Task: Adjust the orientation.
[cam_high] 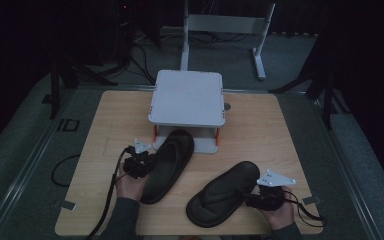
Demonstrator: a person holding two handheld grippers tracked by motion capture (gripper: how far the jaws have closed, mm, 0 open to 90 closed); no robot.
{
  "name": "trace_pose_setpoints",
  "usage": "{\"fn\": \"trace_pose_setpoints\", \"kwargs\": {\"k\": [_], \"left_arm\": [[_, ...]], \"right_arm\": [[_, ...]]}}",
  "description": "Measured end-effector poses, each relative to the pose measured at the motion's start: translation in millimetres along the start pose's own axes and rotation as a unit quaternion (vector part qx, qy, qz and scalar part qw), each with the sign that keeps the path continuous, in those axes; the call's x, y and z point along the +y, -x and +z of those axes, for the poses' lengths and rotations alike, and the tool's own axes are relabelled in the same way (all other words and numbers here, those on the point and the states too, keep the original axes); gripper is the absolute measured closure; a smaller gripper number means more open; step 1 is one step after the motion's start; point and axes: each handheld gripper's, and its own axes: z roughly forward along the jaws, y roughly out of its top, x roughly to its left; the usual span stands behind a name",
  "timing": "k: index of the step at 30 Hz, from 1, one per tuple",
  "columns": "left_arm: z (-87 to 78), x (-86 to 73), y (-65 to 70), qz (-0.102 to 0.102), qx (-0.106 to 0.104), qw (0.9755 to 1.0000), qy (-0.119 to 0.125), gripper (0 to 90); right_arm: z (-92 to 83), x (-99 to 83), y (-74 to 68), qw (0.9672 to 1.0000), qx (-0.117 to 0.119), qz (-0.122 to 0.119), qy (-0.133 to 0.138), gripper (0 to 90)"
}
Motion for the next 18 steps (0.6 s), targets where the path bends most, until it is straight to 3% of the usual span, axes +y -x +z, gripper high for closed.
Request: {"fn": "trace_pose_setpoints", "kwargs": {"k": [5, 7, 8, 13, 16, 18], "left_arm": [[11.6, 3.0, 22.5, -0.026, -0.008, 0.9996, 0.009, 81.7], [13.8, 3.4, 30.9, -0.026, -0.016, 0.9995, 0.011, 79.9], [13.8, 3.2, 33.9, -0.02, -0.02, 0.9994, 0.017, 76.5], [-1.4, -0.5, 46.4, 0.018, 0.022, 0.9987, 0.042, 51.3], [-15.6, -6.6, 58.1, 0.039, 0.02, 0.9976, 0.053, 46.6], [-23.7, -12.9, 68.8, 0.054, 0.001, 0.997, 0.055, 44.3]], "right_arm": [[-1.1, -0.1, 0.0, 1.0, -0.001, -0.003, 0.0, 38.9], [-1.9, 0.0, 0.3, 1.0, -0.002, -0.003, 0.003, 38.9], [-2.3, 0.2, 0.5, 1.0, -0.003, -0.003, 0.003, 38.8], [-4.6, 1.3, 2.6, 0.9999, -0.009, -0.005, 0.005, 38.9], [-5.4, 2.9, 8.9, 0.9999, -0.015, 0.001, 0.007, 38.9], [-4.8, 4.9, 13.9, 0.9998, -0.019, 0.002, 0.01, 38.9]]}}
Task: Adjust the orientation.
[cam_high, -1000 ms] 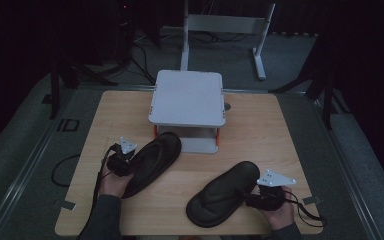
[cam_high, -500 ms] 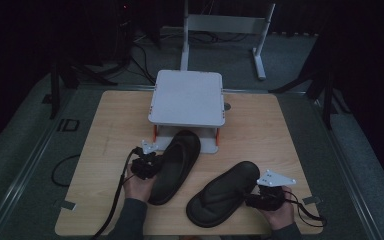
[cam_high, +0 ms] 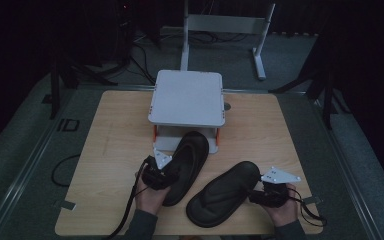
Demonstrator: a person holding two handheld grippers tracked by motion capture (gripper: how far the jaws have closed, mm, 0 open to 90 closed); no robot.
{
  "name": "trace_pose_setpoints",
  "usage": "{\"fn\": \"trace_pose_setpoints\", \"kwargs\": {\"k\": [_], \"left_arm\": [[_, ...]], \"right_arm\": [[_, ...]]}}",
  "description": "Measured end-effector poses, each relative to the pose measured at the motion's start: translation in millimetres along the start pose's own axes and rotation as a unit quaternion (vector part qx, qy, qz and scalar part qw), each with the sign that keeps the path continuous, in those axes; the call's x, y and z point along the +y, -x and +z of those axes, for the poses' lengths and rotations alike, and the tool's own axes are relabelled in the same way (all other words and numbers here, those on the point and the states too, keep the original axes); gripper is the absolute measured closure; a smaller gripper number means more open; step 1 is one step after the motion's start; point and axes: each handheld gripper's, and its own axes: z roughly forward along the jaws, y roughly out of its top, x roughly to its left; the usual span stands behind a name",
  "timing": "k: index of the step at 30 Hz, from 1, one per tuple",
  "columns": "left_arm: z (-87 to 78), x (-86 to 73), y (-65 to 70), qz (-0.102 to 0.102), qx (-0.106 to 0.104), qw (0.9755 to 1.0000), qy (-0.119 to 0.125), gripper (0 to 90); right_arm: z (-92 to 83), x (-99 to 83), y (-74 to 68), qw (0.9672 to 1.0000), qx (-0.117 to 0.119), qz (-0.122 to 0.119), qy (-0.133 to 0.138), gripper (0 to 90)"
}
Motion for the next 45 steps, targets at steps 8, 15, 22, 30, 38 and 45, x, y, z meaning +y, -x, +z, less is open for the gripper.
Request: {"fn": "trace_pose_setpoints", "kwargs": {"k": [8, 15, 22, 30, 38, 45], "left_arm": [[-16.8, -20.5, 50.4, 0.028, -0.116, 0.9927, 0.014, 33.8], [3.3, -28.4, 84.0, 0.083, -0.129, 0.9878, -0.027, 18.0], [23.5, -25.1, 93.7, 0.105, -0.113, 0.9868, -0.049, 27.6], [42.7, -7.1, 98.4, 0.11, -0.089, 0.9884, -0.056, 34.1], [81.2, 24.0, 99.1, 0.066, -0.094, 0.9911, -0.067, 38.8], [107.8, 39.8, 106.0, 0.032, -0.098, 0.9922, -0.069, 41.1]], "right_arm": [[17.0, 5.1, 15.7, 0.9998, -0.013, -0.002, -0.016, 38.9], [21.0, -1.8, 15.2, 0.9989, -0.002, -0.011, -0.045, 38.8], [10.3, -7.5, 13.9, 0.999, 0.0, -0.002, -0.044, 41.7], [-11.1, -20.4, 12.0, 0.9986, -0.004, -0.001, -0.053, 43.4], [-24.1, -29.7, 4.2, 0.9987, 0.001, -0.003, -0.052, 44.8], [-16.5, -24.1, -8.8, 0.9981, 0.021, -0.021, -0.054, 46.3]]}}
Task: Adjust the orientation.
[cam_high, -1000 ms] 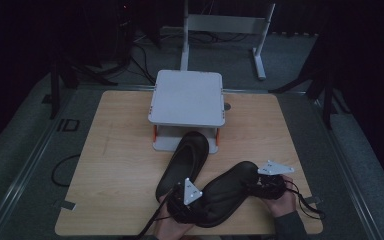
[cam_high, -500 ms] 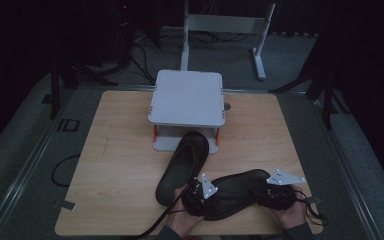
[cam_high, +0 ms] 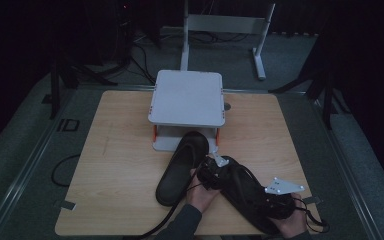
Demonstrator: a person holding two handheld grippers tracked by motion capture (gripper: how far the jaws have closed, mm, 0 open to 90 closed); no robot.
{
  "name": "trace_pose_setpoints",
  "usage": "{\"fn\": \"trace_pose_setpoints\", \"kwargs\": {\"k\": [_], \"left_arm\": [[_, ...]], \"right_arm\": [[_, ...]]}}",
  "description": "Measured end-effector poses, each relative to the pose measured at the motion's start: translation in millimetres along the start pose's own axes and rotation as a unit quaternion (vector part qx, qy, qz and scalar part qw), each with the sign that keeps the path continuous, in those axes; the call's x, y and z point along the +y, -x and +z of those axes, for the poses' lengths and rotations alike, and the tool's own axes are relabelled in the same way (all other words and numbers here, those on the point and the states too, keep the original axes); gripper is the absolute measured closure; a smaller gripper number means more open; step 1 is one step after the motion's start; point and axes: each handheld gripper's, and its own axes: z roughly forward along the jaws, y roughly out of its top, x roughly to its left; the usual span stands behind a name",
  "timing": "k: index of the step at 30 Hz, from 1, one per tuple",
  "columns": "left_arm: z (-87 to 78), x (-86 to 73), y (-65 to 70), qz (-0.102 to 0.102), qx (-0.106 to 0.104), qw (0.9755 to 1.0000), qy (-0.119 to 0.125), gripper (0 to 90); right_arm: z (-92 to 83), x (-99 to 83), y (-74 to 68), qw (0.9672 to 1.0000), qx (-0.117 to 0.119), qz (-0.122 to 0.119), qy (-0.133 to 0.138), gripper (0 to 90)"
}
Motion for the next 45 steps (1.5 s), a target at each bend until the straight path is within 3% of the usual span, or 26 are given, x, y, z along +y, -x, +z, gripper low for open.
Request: {"fn": "trace_pose_setpoints", "kwargs": {"k": [4, 7, 13, 15, 17, 22, 27, 31, 33, 34, 36, 37, 38, 39, 40, 41, 43, 45], "left_arm": [[5.2, 5.1, 0.0, -0.003, 0.003, 1.0, 0.001, 41.3], [4.1, 6.0, -0.7, -0.001, 0.009, 1.0, -0.002, 41.2], [-23.2, -1.9, -2.3, -0.03, 0.004, 0.9994, 0.017, 40.0], [-27.3, -3.1, -0.4, -0.029, -0.001, 0.9994, 0.019, 40.0], [-43.0, -6.9, 15.7, -0.015, -0.028, 0.999, 0.032, 39.3], [-45.7, -8.7, 43.9, 0.008, -0.059, 0.9977, 0.032, 35.7], [-33.9, -11.4, 64.8, 0.019, -0.049, 0.9984, 0.02, 26.1], [-20.6, -14.7, 70.7, 0.026, -0.034, 0.9991, -0.004, 22.9], [-16.7, -16.4, 70.3, 0.034, -0.029, 0.9989, -0.01, 25.4], [-16.9, -16.8, 67.2, 0.033, -0.054, 0.9979, -0.009, 27.9], [-17.7, -16.5, 66.2, 0.033, -0.055, 0.9979, -0.01, 32.6], [-20.1, -16.4, 65.4, 0.04, -0.037, 0.9985, -0.009, 32.9], [-20.7, -16.5, 64.6, 0.041, -0.032, 0.9986, -0.008, 34.3], [-23.9, -16.7, 54.3, 0.036, -0.025, 0.999, -0.009, 37.5], [-23.9, -16.7, 54.3, 0.036, -0.025, 0.999, -0.009, 39.2], [-26.8, -17.0, 42.9, 0.03, -0.016, 0.9994, -0.01, 40.9], [-28.2, -17.4, 36.8, 0.026, -0.017, 0.9994, -0.011, 42.1], [-34.4, -18.6, 26.2, 0.028, -0.003, 0.9996, -0.006, 50.7]], "right_arm": [[-0.3, 1.7, -0.8, 1.0, -0.001, 0.001, 0.005, 45.9], [-2.2, 1.9, -0.8, 0.9999, -0.002, 0.0, 0.01, 39.9], [-16.9, 0.5, 7.8, 0.9986, -0.026, 0.009, 0.044, 41.3], [-18.9, -0.9, 11.2, 0.9983, -0.033, 0.014, 0.046, 43.5], [-20.9, -6.9, 18.6, 0.9978, -0.044, 0.027, 0.043, 50.8], [-19.9, -11.2, 21.4, 0.9974, -0.051, 0.036, 0.035, 58.9], [-20.3, -12.0, 22.3, 0.9968, -0.057, 0.037, 0.041, 58.8], [-23.7, -13.5, 26.0, 0.9955, -0.063, 0.048, 0.051, 55.3], [-25.0, -14.3, 27.4, 0.9949, -0.066, 0.053, 0.055, 54.0], [-25.4, -14.4, 27.8, 0.9946, -0.067, 0.054, 0.057, 53.6], [-25.9, -14.5, 28.4, 0.9943, -0.068, 0.056, 0.06, 53.3], [-26.5, -14.5, 28.6, 0.9942, -0.068, 0.057, 0.061, 52.9], [-26.9, -14.6, 29.0, 0.994, -0.07, 0.057, 0.063, 52.4], [-27.2, -14.6, 29.3, 0.9937, -0.07, 0.059, 0.064, 51.9], [-27.2, -14.6, 29.3, 0.9937, -0.07, 0.059, 0.064, 51.9], [-26.9, -14.7, 29.6, 0.9938, -0.069, 0.058, 0.064, 51.5], [-26.6, -14.8, 29.7, 0.9938, -0.069, 0.058, 0.064, 51.3], [-25.2, -14.5, 29.5, 0.9941, -0.068, 0.058, 0.062, 51.0]]}}
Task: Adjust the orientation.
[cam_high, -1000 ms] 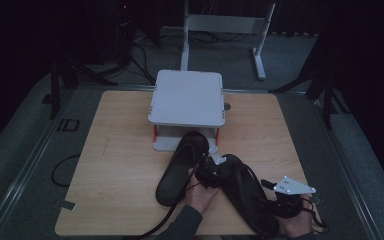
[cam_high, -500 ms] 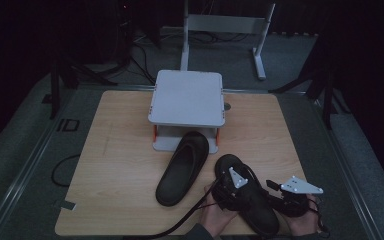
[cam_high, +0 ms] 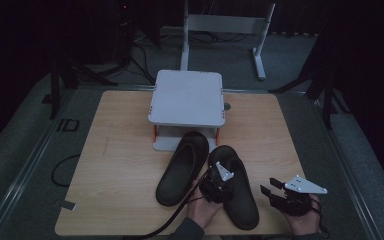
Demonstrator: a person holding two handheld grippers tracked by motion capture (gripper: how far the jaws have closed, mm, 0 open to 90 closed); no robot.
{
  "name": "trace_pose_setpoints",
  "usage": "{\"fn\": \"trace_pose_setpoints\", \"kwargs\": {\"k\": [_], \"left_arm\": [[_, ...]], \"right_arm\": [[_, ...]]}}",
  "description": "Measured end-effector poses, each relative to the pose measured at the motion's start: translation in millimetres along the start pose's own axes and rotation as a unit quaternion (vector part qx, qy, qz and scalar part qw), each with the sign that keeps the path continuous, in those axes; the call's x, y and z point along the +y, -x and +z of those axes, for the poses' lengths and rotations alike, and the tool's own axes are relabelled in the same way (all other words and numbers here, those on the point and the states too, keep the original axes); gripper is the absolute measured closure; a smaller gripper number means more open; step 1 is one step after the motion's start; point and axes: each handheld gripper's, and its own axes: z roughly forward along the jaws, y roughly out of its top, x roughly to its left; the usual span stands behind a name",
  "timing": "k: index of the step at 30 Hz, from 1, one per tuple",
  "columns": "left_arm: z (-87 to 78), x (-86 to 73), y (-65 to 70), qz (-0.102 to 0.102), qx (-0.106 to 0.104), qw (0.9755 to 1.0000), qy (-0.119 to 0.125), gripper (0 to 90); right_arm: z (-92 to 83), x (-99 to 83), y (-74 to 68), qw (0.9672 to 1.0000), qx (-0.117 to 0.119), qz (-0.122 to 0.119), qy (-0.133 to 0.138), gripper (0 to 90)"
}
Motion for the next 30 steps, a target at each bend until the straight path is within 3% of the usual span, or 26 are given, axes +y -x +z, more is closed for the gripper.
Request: {"fn": "trace_pose_setpoints", "kwargs": {"k": [7, 13, 19, 24, 30], "left_arm": [[-9.0, -1.2, -11.4, 0.015, 0.026, 0.9995, 0.009, 64.9], [-15.3, 1.6, -22.2, 0.013, 0.038, 0.9991, 0.012, 74.9], [-25.1, -0.8, -33.7, -0.008, 0.017, 0.9994, 0.027, 79.9], [-41.8, -0.5, -35.5, -0.001, -0.005, 0.9987, 0.05, 82.7], [-70.5, 0.2, -44.8, 0.012, 0.014, 0.9975, 0.069, 83.0]], "right_arm": [[1.0, 1.1, -1.0, 1.0, 0.001, -0.002, 0.001, 50.6], [1.1, 1.1, -1.1, 1.0, 0.002, -0.004, 0.002, 50.5], [1.0, 0.9, -1.1, 1.0, 0.002, -0.003, 0.003, 50.3], [0.9, 1.3, -1.6, 1.0, 0.002, -0.004, 0.004, 50.1], [0.9, 1.2, -1.5, 1.0, 0.002, -0.004, 0.004, 49.9]]}}
